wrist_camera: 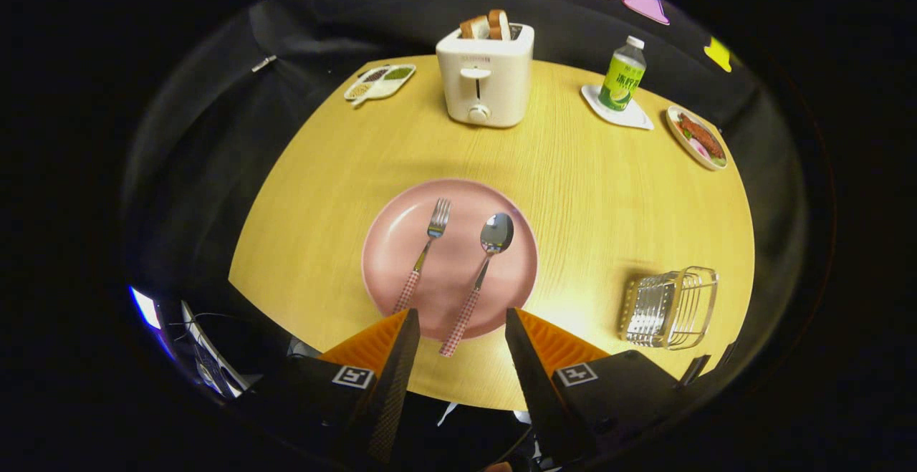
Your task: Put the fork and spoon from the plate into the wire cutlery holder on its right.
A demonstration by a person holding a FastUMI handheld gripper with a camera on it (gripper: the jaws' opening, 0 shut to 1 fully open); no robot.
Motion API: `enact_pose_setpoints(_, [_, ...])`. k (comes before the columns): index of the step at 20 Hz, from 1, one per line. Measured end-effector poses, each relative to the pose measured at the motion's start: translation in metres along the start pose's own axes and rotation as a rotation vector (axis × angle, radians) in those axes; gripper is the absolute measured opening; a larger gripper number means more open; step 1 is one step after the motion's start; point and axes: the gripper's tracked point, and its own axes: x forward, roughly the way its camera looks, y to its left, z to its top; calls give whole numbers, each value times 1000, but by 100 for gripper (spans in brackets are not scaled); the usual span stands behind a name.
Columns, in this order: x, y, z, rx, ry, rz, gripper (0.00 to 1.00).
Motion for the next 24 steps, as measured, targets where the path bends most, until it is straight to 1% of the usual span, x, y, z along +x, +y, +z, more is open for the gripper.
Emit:
enact_pose_setpoints(2, [19, 3, -7, 15, 42, -15, 75])
enact_pose_setpoints(7, [53, -4, -24, 26, 129, -64, 75])
enact_pose_setpoints(8, [58, -4, -26, 38, 138, -67, 68])
enact_pose_setpoints(11, [68, -4, -28, 64, 153, -72, 62])
enact_pose_setpoints(14, [71, -11, -28, 84, 160, -96, 24])
enact_pose_setpoints(16, [68, -10, -28, 101, 163, -78, 14])
enact_pose_setpoints(18, [65, -10, -26, 126, 158, -50, 13])
enact_pose_setpoints(22, [63, -7, -26, 175, 173, -6, 13])
enact_pose_setpoints(24, [57, -4, -20, 203, 149, 29, 13])
